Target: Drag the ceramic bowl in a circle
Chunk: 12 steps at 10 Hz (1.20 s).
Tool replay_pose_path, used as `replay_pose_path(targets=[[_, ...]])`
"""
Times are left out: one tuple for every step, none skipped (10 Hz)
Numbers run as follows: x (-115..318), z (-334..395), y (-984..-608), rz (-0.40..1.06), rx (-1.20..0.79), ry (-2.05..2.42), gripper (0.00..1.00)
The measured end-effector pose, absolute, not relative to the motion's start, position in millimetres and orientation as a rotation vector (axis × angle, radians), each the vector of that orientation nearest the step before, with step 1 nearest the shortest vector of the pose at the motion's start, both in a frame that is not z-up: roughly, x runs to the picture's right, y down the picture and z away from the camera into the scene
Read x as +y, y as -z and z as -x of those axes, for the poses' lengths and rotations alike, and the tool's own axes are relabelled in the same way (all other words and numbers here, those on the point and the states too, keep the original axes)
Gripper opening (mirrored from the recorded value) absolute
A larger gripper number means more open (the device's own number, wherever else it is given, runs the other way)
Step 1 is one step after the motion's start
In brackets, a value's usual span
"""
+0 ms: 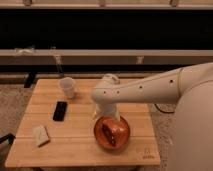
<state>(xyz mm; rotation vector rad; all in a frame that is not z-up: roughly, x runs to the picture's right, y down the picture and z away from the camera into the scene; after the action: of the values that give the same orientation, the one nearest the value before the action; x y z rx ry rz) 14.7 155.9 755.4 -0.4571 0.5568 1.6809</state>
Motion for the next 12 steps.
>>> replay_pose_path(targets=[[156.0, -30.6, -762.2, 0.444, 0.573, -1.691, 0.8], [156.5, -44.6, -769.2, 0.438, 0.584, -1.708, 0.8], [156.1, -58.1, -776.2, 0.432, 0.59, -1.724, 0.8], [155.9, -68.9, -782.4, 0.429, 0.592, -1.737, 0.8], [156.6, -87.0, -793.7, 0.43, 0.597, -1.761, 0.8], [162.1, -105.5, -806.3, 0.434, 0.608, -1.784, 0.8], [167.5, -116.1, -814.8, 0.438, 0.616, -1.801, 0.8], [173.9, -125.0, -821.0, 0.449, 0.623, -1.814, 0.8], [182.7, -138.8, -825.3, 0.467, 0.633, -1.833, 0.8], [186.9, -145.9, -826.4, 0.475, 0.635, -1.844, 0.8], [192.0, -151.0, -825.5, 0.498, 0.628, -1.86, 0.8], [198.1, -154.9, -824.3, 0.516, 0.625, -1.873, 0.8]])
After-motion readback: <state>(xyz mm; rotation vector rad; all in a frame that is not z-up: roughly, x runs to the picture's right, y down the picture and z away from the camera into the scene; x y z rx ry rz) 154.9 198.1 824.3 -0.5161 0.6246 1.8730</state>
